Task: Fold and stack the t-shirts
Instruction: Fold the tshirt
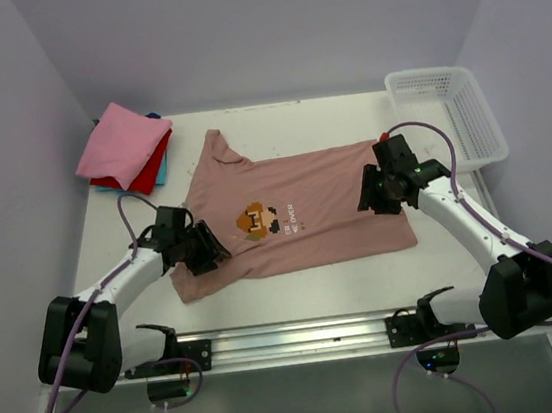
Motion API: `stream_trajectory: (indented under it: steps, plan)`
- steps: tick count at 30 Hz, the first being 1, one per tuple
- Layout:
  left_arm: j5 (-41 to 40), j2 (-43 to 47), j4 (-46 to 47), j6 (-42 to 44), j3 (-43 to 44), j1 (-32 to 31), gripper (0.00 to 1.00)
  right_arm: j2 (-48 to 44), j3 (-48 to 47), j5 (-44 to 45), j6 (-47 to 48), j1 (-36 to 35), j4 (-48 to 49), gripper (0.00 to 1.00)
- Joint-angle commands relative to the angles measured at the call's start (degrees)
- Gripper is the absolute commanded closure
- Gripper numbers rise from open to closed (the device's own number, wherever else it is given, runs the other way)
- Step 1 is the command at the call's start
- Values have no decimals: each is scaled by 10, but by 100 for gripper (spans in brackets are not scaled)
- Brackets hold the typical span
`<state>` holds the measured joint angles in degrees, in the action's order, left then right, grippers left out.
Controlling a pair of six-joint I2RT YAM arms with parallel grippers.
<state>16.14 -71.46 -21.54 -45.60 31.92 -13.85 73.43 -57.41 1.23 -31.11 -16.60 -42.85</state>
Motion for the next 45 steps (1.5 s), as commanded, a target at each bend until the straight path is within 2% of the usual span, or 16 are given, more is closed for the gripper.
stream_trajectory:
  steps: [1, 14, 29, 32, 33, 35, 42, 45]
  plan:
    - [13, -8, 48, -15, -12, 2, 45, -14, -1, 15, -6, -3, -2, 52]
    - [29, -26, 116, -38, -34, 2, 46, -18, 3, 20, -4, -2, -3, 53]
    - [10, -25, 111, -33, -14, 3, 47, -14, 5, 18, -2, -3, 3, 54]
    - [-4, -36, 127, -30, -15, 3, 56, -15, 5, 19, -2, -3, 2, 57]
    - [-8, -39, 131, -27, -14, 3, 65, -16, 6, 18, -2, -3, 3, 57]
    - [-19, -50, 135, -22, -11, 3, 75, -17, 6, 18, -2, -3, 3, 60]
    - [-23, -66, 149, -18, -5, 3, 76, -25, 8, 19, -1, -3, 2, 64]
    - [-16, -61, 148, -15, -2, 3, 85, -25, 8, 18, -1, -3, 3, 66]
